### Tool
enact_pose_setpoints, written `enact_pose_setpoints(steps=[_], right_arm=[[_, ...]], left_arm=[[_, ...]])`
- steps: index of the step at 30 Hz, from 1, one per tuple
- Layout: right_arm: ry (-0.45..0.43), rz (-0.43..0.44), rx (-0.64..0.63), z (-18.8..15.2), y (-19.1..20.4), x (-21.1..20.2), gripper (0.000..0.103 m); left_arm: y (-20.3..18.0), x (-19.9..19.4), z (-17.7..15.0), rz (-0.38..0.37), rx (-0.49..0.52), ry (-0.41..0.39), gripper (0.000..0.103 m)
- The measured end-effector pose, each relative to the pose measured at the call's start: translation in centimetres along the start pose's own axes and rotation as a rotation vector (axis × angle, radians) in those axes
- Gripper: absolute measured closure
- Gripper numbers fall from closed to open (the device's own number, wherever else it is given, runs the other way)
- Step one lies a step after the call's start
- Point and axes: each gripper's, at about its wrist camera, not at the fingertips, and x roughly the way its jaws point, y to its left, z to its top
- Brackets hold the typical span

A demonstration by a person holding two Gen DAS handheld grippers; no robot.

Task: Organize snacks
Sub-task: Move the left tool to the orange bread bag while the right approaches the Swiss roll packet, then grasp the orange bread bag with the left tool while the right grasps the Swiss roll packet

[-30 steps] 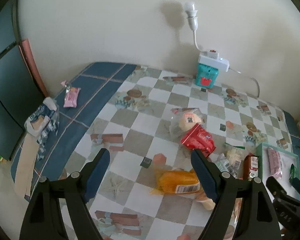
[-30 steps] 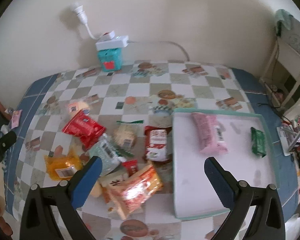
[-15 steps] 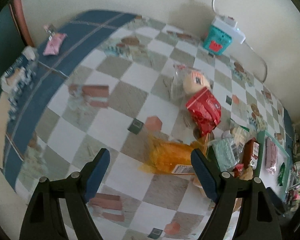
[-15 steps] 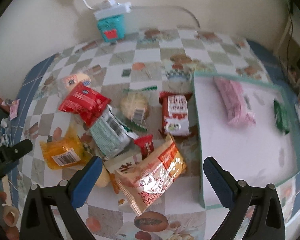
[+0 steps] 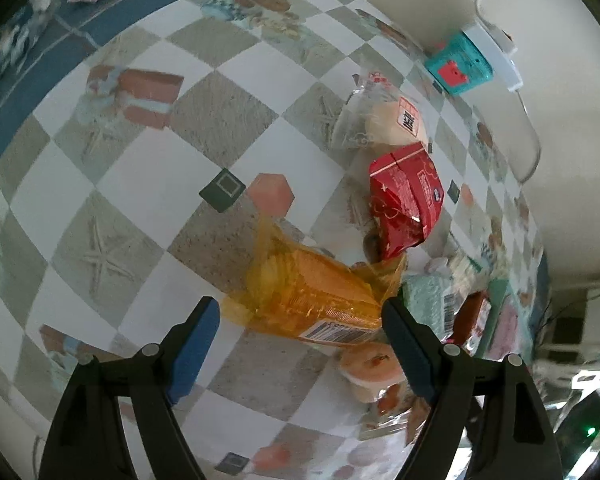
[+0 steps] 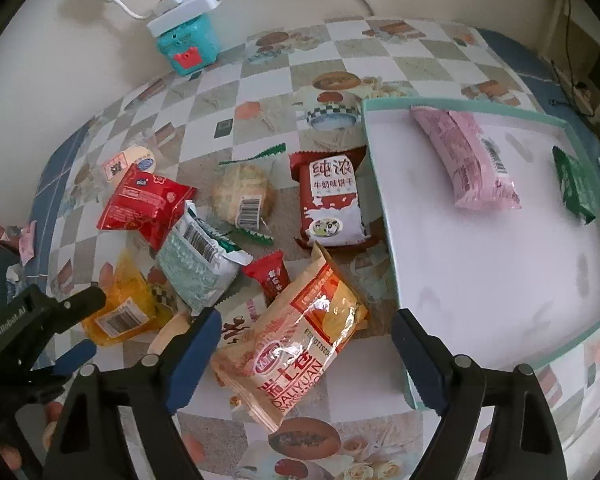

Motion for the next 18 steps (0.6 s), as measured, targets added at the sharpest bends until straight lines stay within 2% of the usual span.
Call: enact_pose_setpoints(steps=[5, 8, 10, 12, 18], right_arm=[[0.022, 0.013, 0.003, -0.1, 0.0, 0.3, 0.021], [0.035, 0.025, 0.011, -0.2, -0.2, 0.4, 0.029], [0.041, 0.028, 0.015, -0.2, -0.4, 0.5, 0.03], [0.045, 0.031, 0.013, -0.2, -0.5, 0.5, 0.036], [0.061, 0.041, 0.022, -0.3, -0.8, 1.0, 0.047]], left_arm=[[0.8, -0.1, -0.2, -0.041, -0.066, 0.01, 0.02], [1.2, -0.3, -0.2, -0.076, -0.108, 0.021, 0.02], [1.6, -0.5, -0.4, -0.088, -0.13, 0.025, 0.02], [2.1, -0.4, -0.5, -0.095, -0.158, 0.032, 0.02], [2.7, 0.8, -0.9, -0.141, -0.247, 0.063, 0.02]])
